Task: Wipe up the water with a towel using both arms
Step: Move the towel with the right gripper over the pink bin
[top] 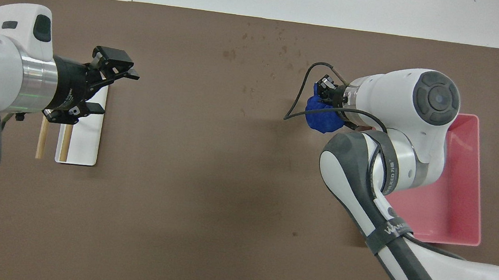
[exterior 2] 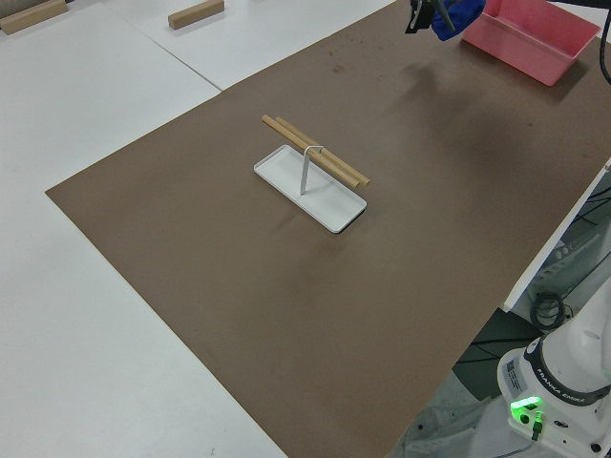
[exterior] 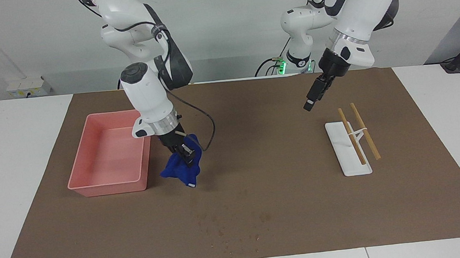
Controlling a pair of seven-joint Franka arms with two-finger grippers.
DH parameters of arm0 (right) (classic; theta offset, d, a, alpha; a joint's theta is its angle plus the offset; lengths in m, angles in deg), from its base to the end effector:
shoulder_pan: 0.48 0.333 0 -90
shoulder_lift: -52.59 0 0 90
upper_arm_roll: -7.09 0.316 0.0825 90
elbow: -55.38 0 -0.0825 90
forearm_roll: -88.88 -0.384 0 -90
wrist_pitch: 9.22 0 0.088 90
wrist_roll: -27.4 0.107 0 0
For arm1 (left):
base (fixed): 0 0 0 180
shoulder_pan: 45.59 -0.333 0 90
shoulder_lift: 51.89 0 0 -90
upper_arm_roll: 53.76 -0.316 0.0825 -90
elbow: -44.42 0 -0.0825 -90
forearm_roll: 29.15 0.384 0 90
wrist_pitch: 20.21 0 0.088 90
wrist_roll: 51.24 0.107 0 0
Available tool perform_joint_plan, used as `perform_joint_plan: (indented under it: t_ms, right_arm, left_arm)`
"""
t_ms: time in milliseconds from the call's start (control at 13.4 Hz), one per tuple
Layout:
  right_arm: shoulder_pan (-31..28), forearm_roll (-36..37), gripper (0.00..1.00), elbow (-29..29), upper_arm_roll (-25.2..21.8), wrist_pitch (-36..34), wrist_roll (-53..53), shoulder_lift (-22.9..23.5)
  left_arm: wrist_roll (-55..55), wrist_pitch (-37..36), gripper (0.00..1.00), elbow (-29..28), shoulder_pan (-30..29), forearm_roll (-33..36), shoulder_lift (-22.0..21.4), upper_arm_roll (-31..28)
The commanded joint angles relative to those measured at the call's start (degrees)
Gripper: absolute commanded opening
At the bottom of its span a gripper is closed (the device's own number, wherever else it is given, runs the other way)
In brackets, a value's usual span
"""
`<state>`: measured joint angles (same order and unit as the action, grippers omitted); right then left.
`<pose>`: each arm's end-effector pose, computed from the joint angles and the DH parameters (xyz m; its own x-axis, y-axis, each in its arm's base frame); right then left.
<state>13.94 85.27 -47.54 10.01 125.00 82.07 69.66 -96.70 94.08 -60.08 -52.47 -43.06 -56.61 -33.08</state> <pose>0.6277 0.1943 0.4086 0.7593 -0.6452 0.0846 -0.6130 -0.7529 -0.2395 0.5410 -0.1550 0.5875 0.8106 0.5853 0.0172 0.5513 -0.7728 0.3146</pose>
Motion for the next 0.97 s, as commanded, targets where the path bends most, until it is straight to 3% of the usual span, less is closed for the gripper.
perform_joint_plan:
  t_ms: [0, 299, 672, 747, 896]
  right_arm:
    - [-1.8, 9.8, 0.00, -4.9, 0.5, 1.2, -4.3, -0.5]
    - [-3.5, 19.1, 0.00, -10.5, 0.5, 1.1, -8.0, -0.4]
    - [-0.7, 19.6, 0.00, -15.9, 0.8, -3.4, -8.4, -2.0]
    - [-0.3, 19.6, 0.00, -17.1, 0.8, -4.2, -8.9, -2.7]
    - [1.2, 19.6, 0.00, -20.5, 0.8, -5.3, -9.1, -4.4]
  left_arm:
    - [12.2, -8.8, 1.00, 4.0, -2.9, 9.5, -0.3, 0.1]
    - [35.0, -19.1, 1.00, 11.6, -6.1, 15.7, 2.6, -0.4]
    - [38.1, -24.7, 1.00, 17.7, -5.9, 16.1, 6.9, -1.3]
    - [38.2, -25.4, 1.00, 19.2, -2.0, 15.8, 8.1, -5.1]
    - [38.7, -25.7, 1.00, 20.1, 10.0, 15.0, 8.8, -19.1]
